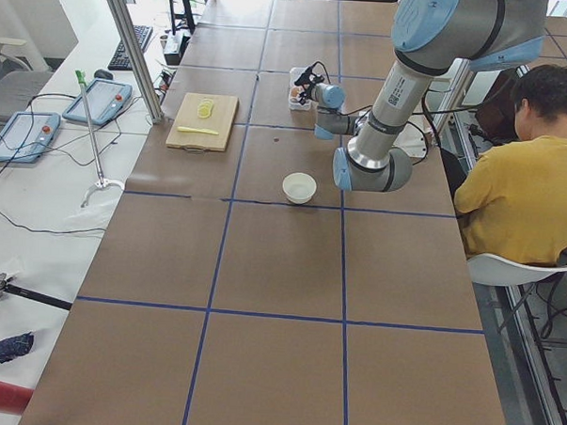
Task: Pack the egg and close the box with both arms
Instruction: 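Lower the egg into an empty carton cup with the left gripper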
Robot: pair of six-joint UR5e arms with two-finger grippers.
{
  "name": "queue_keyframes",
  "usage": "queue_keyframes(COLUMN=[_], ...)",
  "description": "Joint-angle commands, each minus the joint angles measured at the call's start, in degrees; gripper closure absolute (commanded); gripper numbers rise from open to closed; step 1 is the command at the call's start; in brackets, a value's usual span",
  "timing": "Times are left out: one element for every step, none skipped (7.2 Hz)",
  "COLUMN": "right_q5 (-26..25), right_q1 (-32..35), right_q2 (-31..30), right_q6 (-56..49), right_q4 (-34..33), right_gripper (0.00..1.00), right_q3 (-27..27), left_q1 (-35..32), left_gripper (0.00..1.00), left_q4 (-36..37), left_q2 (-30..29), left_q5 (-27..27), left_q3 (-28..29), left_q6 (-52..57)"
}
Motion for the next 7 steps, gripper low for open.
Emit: queue_keyframes(right_q5=[0.0,0.0,0.0,0.0,0.08,0.17,0.17], right_q1=[0.0,0.0,0.0,0.0,0.0,0.0,0.0], right_q2=[0.09,0.17,0.18,0.26,0.18,0.18,0.26], right_q6=[0.0,0.0,0.0,0.08,0.09,0.09,0.09], right_q4=[0.0,0.0,0.0,0.0,0.0,0.0,0.0], right_gripper=[0.0,0.0,0.0,0.0,0.0,0.0,0.0], right_q3=[0.0,0.0,0.0,0.0,0.0,-0.26,-0.44], left_q1=[0.0,0.0,0.0,-0.26,-1.13,-2.27,-3.59], left_gripper=[0.3,0.28,0.26,0.0,0.0,0.0,0.0], left_q4=[0.0,0.0,0.0,0.34,3.13,10.9,18.55], left_q2=[0.0,0.0,0.0,0.0,0.0,0.17,1.13], left_q5=[0.0,0.0,-0.09,-0.09,-0.35,-2.53,-5.51], left_q3=[-0.04,-0.04,-0.22,-0.48,-2.75,-7.38,-12.65], left_q6=[0.0,0.0,-0.09,-0.09,-0.17,-0.26,-0.26])
